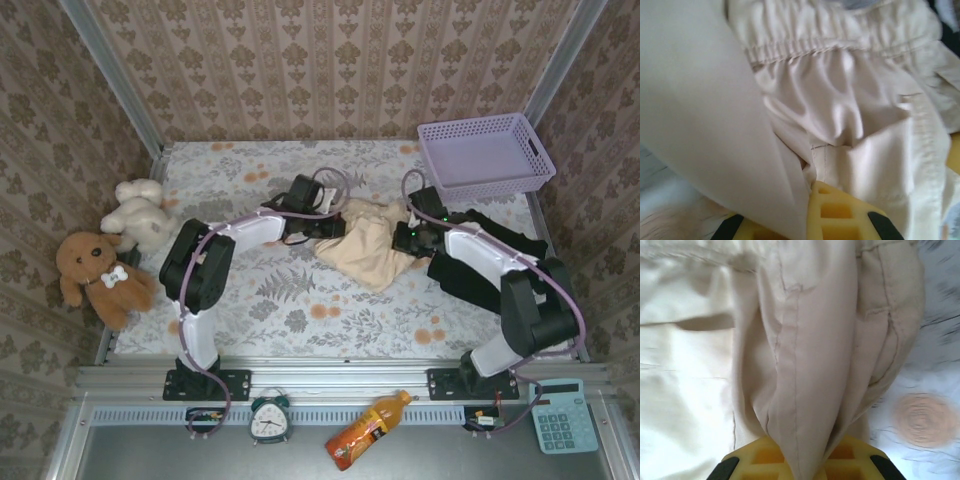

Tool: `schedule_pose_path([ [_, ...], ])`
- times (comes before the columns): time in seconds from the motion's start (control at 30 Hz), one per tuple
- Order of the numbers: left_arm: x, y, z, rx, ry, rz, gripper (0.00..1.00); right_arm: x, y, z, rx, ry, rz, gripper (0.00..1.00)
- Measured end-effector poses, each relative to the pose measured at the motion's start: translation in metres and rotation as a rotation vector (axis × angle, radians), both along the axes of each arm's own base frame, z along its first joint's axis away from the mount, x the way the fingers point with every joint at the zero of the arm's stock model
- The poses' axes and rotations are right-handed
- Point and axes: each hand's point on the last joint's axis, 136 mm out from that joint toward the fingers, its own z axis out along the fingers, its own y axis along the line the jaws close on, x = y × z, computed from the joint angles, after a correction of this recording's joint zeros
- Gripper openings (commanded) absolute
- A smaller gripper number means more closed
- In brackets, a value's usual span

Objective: Fold and stack the mixed laundry pile

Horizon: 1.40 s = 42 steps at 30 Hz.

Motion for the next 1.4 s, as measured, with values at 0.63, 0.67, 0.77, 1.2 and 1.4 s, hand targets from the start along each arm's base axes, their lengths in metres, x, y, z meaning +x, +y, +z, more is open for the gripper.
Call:
schedule_pose_path([
  [0.63,0.011,-0.158,0.108,-0.249,-0.109,-0.155,0.0,-0.013,-0.162,0.146,-0.071,-0.243,-0.277,0.0],
  [0.67,0.011,-0.165,0.114,-0.266,-0.113,-0.163,0.0,-0.014,-0.17,0.152,-0.076,-0.256,-0.294,0.0],
  [0.77,0.007,-0.185,0.131,-0.313,-0.121,-0.195,0.0,-0.023,-0.193,0.164,-0.075,-0.288,-0.361,0.0],
  [1.2,0.018,-0.217,0.188,-0.445,-0.155,-0.204,0.0,-0.015,-0.248,0.235,0.029,-0.449,-0.523,0.0],
  [1.4,0.009,-0.228,0.2,-0.512,-0.134,-0.218,0.0,-0.029,-0.282,0.256,0.046,-0.508,-0.61,0.0],
])
